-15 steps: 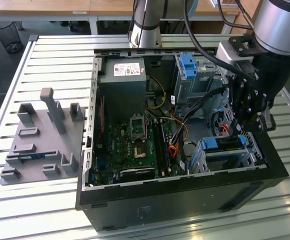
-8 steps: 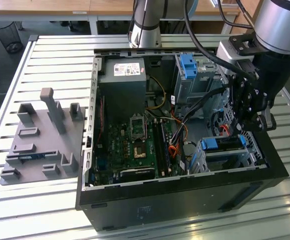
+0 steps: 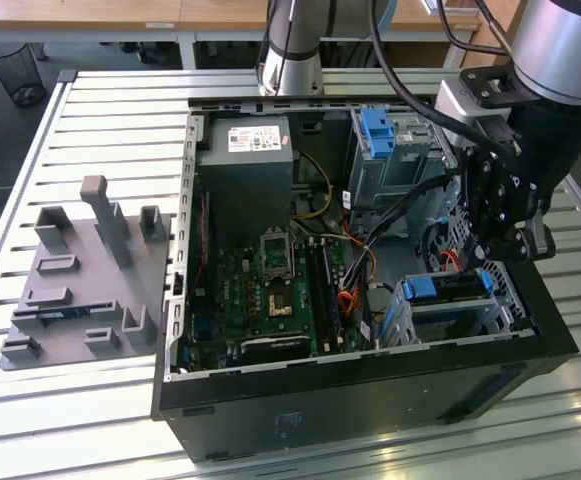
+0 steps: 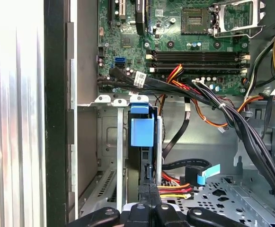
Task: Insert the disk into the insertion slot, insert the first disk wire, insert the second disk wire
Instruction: 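Insert the second disk wire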
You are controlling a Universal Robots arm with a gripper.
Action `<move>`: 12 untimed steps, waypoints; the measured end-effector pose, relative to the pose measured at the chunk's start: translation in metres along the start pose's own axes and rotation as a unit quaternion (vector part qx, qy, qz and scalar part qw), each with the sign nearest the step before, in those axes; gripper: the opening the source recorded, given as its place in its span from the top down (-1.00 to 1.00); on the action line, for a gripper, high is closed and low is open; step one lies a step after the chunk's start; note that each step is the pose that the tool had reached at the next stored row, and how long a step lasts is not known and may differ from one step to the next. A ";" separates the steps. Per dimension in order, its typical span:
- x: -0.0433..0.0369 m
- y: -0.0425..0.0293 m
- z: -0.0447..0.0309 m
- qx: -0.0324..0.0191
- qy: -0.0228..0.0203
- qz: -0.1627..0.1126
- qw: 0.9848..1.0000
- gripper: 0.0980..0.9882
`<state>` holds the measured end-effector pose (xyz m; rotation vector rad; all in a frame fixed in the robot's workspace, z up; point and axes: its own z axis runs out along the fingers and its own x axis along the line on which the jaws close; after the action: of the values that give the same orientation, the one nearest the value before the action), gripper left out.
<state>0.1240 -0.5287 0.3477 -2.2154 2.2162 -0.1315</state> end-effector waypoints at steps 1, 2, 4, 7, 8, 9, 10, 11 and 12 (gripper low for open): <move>0.0000 -0.0001 -0.0007 0.000 0.000 0.000 1.000 0.98; 0.0001 -0.0001 -0.0014 0.000 0.000 0.000 1.000 0.98; 0.0002 -0.0002 -0.0030 0.000 0.000 0.000 1.000 0.98; 0.0002 -0.0003 -0.0042 0.000 0.000 0.000 1.000 0.98; 0.0001 -0.0002 -0.0042 0.000 0.000 0.000 1.000 0.98; 0.0001 0.0003 -0.0044 0.000 0.000 0.000 1.000 0.98; 0.0002 0.0011 -0.0045 0.000 -0.001 0.000 1.000 0.98; 0.0001 0.0023 -0.0047 0.000 -0.001 0.000 1.000 0.98; 0.0001 0.0041 -0.0048 0.000 -0.001 0.000 1.000 0.98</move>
<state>0.1197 -0.5285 0.3522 -2.2145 2.2161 -0.1280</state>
